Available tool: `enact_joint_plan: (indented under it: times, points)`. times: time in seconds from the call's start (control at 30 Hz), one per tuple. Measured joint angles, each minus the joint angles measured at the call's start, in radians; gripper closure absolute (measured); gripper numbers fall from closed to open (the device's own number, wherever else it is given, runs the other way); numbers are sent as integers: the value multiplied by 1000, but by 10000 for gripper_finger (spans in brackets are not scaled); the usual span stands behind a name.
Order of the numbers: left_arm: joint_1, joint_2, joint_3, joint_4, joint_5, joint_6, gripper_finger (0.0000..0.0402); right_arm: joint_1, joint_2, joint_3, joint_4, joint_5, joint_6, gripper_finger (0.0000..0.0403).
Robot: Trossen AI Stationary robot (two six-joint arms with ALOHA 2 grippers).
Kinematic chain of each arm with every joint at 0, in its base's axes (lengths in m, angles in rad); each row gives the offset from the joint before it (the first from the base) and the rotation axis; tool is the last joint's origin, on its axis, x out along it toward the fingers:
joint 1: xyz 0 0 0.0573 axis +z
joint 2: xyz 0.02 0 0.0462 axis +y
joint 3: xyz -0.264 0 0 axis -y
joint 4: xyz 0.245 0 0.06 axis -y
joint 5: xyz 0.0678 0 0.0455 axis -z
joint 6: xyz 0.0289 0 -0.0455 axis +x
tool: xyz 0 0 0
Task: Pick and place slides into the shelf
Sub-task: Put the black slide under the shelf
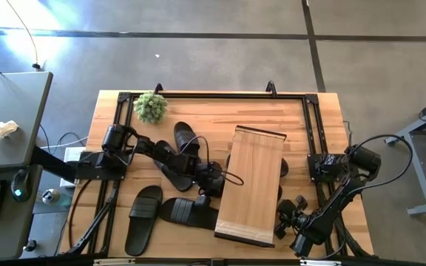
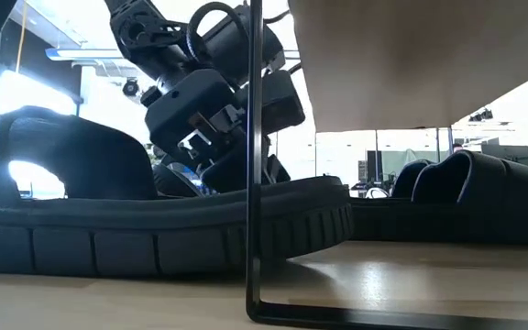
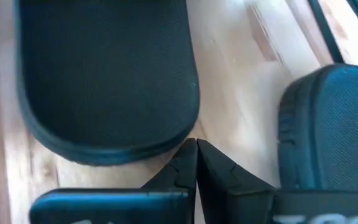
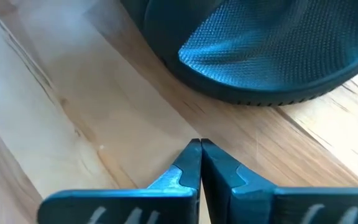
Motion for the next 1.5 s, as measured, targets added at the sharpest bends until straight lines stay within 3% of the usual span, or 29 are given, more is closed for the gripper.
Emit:
enact_joint_plan:
  times: [0.5,1.1,1.5]
  points:
    - [35,0,1,16,-105,-38,401,0,-1,-33,5,34,-1,403]
    - [47,0,1,20,-98,-54,401,-42,2,-37,-95,70,3,403]
    - [47,0,1,21,-124,-55,401,-42,2,-37,-165,21,29,403]
